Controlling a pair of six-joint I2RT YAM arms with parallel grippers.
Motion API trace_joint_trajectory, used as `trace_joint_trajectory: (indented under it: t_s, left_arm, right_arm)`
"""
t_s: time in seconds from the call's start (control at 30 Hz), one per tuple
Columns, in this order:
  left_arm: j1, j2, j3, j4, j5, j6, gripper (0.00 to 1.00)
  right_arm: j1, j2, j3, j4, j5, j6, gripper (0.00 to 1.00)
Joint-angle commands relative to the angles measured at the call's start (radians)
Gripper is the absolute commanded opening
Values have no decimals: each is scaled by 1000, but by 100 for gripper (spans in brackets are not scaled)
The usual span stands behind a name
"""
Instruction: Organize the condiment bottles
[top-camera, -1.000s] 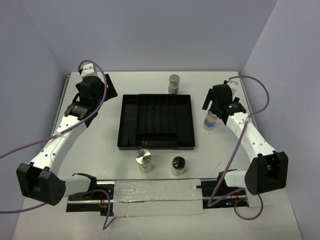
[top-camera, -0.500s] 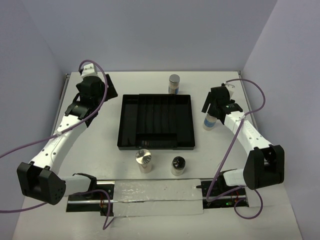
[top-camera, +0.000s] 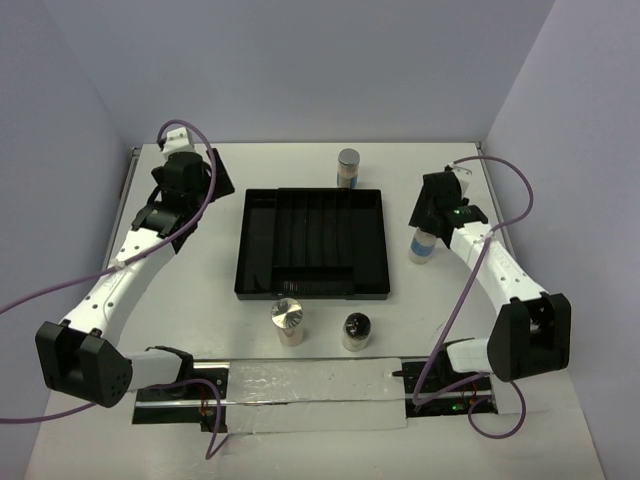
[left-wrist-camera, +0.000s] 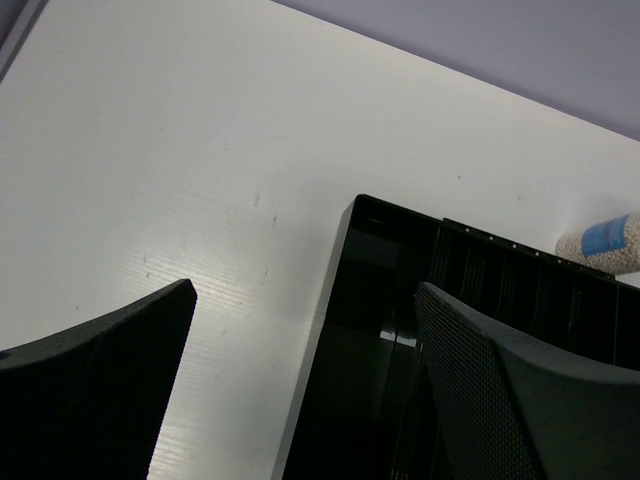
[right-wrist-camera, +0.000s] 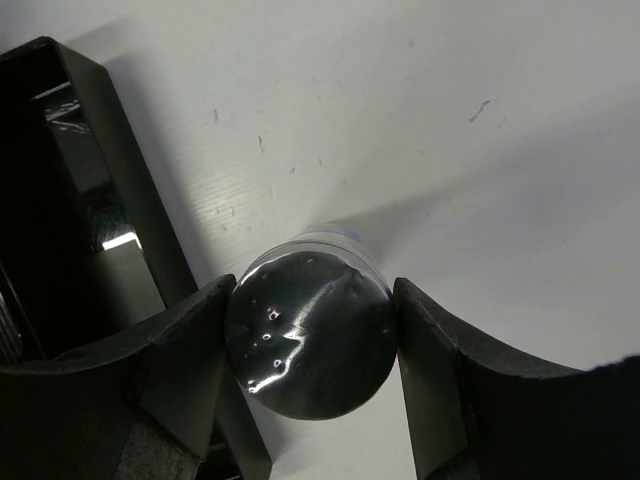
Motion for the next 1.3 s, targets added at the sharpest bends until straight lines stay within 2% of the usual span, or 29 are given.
trace_joint_trajectory:
  t_s: [0.0,0.3,0.5,1.0,1.27]
  left_arm:
    - [1,-28,11,17,-98,-40,99]
    - [8,-26,34,-21,-142,-63,99]
    - [15,-25,44,-41,-153,-66,99]
    - [28,-53,48,-69,-138,-77,99]
    - [30,-42,40,-77,-140,-74,99]
  right_arm:
    - [22,-87,175,0,46,-27,34]
    - [167,23,444,-49,57,-66,31]
    - [228,160,530,-41,8,-71,31]
    - [263,320,505,56,-44,-57,31]
    - [277,411,504,93,-2,-53,32]
